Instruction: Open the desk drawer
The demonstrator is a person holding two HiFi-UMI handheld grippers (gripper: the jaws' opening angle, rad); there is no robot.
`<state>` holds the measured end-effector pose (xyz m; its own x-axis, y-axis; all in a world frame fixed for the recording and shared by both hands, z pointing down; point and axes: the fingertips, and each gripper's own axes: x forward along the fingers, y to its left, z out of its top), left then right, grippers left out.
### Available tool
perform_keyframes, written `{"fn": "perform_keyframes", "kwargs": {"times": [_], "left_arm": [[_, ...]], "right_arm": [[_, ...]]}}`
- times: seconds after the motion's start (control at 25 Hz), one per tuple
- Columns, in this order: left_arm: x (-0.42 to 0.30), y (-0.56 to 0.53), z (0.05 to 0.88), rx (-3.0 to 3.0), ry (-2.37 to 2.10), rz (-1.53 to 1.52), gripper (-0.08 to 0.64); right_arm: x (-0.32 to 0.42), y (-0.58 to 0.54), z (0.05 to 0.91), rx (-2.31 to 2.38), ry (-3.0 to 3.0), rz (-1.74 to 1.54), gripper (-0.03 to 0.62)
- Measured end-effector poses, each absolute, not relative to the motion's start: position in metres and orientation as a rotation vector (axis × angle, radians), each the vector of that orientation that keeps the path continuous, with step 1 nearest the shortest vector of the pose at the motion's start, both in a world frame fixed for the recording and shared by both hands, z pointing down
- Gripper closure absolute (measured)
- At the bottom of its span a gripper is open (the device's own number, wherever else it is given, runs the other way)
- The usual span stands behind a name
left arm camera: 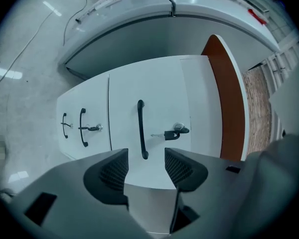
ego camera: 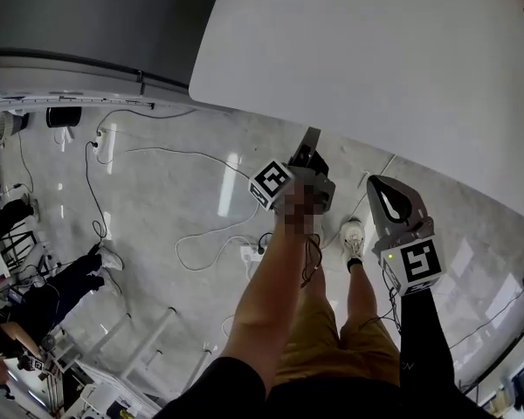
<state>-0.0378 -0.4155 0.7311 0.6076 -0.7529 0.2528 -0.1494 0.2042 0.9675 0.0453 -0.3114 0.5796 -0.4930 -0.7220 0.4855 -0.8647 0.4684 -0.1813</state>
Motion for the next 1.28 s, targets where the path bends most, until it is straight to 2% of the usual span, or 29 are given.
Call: {"fn": "perform_keyframes", "kwargs": {"times": [0.4,0.44,0.48,0.56,1.28], "left_arm": [[-0.035,-0.448,0.732,1.317,-0.848,-0.613,0.350],[-0.037,-0.451,0.730,1.310,-0.856,-0.635,0.386],[-0.040,-0.452,0.729,1.297,-0.869,-0.654,0.464],[-0.043,-0.452,0.730,1.266,-0.890,-0.686,0.535],[-0.042,-0.451,0.737,1.294,-0.880,-0.656,0.538]], "right_arm": [[0.035,-0.324,0.589,1.353,-2.386,0.553,0.593],[0.035,-0.323,0.588,1.354,-2.384,0.553,0.592],[0.036,-0.322,0.588,1.351,-2.382,0.551,0.592],[0.037,-0.319,0.589,1.346,-2.377,0.547,0.592],[0.038,-0.322,0.588,1.381,-2.393,0.545,0.592]]}}
